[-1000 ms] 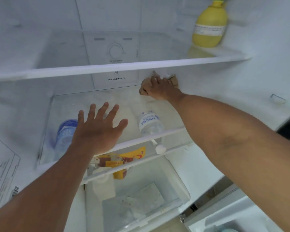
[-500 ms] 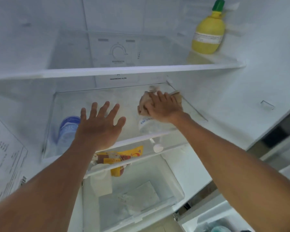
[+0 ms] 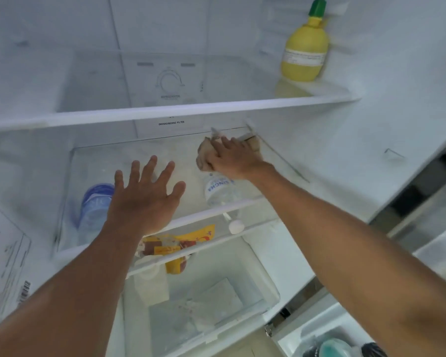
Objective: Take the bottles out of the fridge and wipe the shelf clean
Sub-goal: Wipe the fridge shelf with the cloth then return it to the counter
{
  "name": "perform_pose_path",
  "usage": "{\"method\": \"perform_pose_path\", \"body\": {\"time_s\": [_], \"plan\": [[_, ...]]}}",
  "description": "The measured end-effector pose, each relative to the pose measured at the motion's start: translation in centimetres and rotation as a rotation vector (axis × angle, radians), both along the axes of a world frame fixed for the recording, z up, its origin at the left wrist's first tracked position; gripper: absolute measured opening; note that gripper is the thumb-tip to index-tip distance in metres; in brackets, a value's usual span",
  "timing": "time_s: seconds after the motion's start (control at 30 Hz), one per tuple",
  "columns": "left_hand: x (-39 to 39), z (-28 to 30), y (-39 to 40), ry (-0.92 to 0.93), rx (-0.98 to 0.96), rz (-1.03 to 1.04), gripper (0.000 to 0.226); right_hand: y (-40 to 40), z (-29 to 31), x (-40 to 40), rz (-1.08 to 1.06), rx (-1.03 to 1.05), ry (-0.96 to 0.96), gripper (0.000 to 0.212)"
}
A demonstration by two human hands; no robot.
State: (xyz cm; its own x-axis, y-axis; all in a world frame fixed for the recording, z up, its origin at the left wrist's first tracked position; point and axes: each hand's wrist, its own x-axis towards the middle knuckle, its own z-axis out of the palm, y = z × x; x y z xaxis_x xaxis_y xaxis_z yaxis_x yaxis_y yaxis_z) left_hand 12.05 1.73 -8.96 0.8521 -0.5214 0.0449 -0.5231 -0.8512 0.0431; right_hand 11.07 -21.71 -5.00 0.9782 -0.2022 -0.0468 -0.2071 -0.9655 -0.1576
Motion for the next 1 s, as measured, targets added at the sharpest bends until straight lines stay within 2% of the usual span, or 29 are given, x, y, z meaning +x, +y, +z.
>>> {"method": "perform_pose_path", "body": {"time_s": [0.1, 0.17, 0.3, 0.4, 0.47, 0.57, 0.63, 0.73, 0.8, 0.83, 0.87, 0.93, 1.0], "plan": [[-1.1, 0.8, 0.0, -0.048, -0.142, 0.081, 0.064, 4.3, -0.8, -7.6, 0.053, 0.055, -0.043, 0.069], [-2.3, 1.1, 0.5, -0.084, -0.168, 0.089, 0.063, 4.2, -1.3, -9.5, 0.069, 0.054, -0.055, 0.068], [-5.2, 0.4, 4.4, -0.068, -0.078, 0.156, 0.073, 1.5, -0.1, -5.1, -0.044, -0.012, 0.039, 0.065], [-6.6, 0.1, 6.8, -0.056, 0.002, 0.153, 0.078, 1.9, 0.4, -1.5, -0.132, 0.015, 0.126, 0.065], [-6.1, 0.0, 7.4, -0.016, 0.047, 0.126, 0.084, 4.2, 0.4, -2.2, -0.021, -0.001, 0.103, 0.062], [-5.7, 0.1, 7.3, -0.032, 0.046, 0.122, 0.085, 6.6, -0.1, -8.1, 0.218, 0.033, 0.054, 0.057], [-6.1, 0.1, 7.1, -0.057, -0.034, 0.156, 0.083, 5.4, -0.5, -9.5, 0.282, 0.021, 0.019, 0.057], [-6.2, 0.0, 6.5, -0.069, -0.098, 0.19, 0.065, 2.8, -0.9, -4.6, 0.093, -0.064, -0.018, 0.064], [-6.3, 0.0, 6.5, -0.084, -0.098, 0.198, 0.063, 3.6, -1.0, -0.6, -0.057, -0.051, 0.036, 0.063], [-6.3, 0.0, 6.5, -0.098, -0.088, 0.197, 0.064, 4.8, -1.1, 0.4, -0.068, -0.044, 0.052, 0.063], [-6.3, -0.1, 6.5, -0.111, -0.083, 0.192, 0.067, 6.2, -1.2, 0.5, -0.018, -0.056, 0.058, 0.066], [-6.2, -0.3, 6.7, -0.143, -0.098, 0.184, 0.072, 8.4, -1.3, -2.3, 0.209, -0.109, 0.009, 0.077], [-6.3, -0.2, 6.7, -0.144, -0.104, 0.184, 0.072, 8.5, -1.3, -6.8, 0.35, -0.071, -0.014, 0.07]]}}
